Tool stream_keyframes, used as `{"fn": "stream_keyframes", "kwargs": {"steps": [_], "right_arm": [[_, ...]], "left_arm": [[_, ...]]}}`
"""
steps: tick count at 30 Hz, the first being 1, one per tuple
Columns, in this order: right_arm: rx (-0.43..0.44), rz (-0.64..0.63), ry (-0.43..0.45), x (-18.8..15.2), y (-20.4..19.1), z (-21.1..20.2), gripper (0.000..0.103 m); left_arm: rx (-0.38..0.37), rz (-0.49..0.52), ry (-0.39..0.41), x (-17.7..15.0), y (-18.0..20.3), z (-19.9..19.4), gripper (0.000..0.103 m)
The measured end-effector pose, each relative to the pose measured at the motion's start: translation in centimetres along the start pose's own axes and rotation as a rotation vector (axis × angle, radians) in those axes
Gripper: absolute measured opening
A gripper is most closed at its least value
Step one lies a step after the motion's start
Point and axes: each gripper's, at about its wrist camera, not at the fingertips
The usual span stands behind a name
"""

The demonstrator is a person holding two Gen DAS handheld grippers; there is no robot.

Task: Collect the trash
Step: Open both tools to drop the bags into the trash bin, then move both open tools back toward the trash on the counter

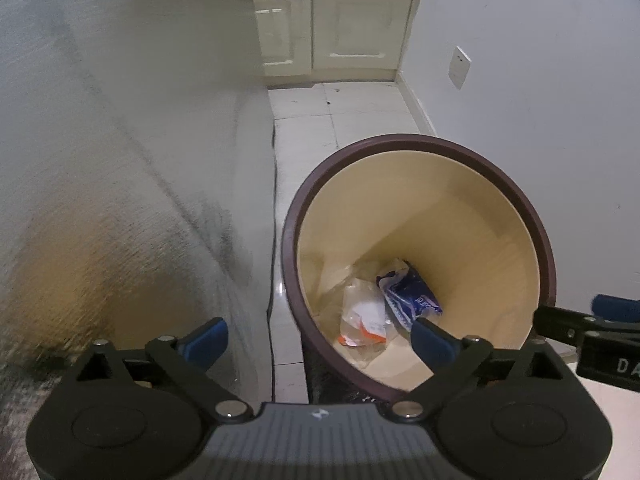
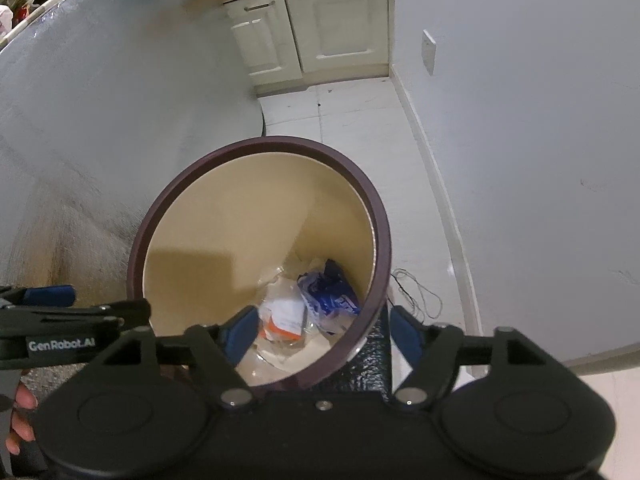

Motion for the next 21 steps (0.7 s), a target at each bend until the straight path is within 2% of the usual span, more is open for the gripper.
{"fn": "stream_keyframes", "kwargs": {"steps": [4, 8, 12, 21], "right_arm": [[-0.012, -0.004, 0.006, -0.7, -0.1, -0.6, 0.083], [-0.018, -0.011, 0.018, -1.2, -0.2, -1.3, 0.096], [-0.027, -0.013, 0.035, -1.7, -0.2, -2.2, 0.103], [-0.043, 0.002, 0.087, -3.6, 0.4, -4.8, 0.103]], "left_arm": [[0.004, 0.000, 0.002, -0.7, -0.2, -0.7, 0.103], [-0.003, 0.004, 0.012, -1.1, -0.3, -1.5, 0.103], [-0.014, 0.005, 0.039, -1.7, -0.3, -2.6, 0.103], [-0.025, 0.020, 0.095, -2.9, -0.5, -5.2, 0.103]]}}
Point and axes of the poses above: each gripper's, at about its wrist camera, not at the fingertips, and z roughly the way its jaws point, y to its right, x to its top, and after that the axes turned 3 degrees about y, right-handed
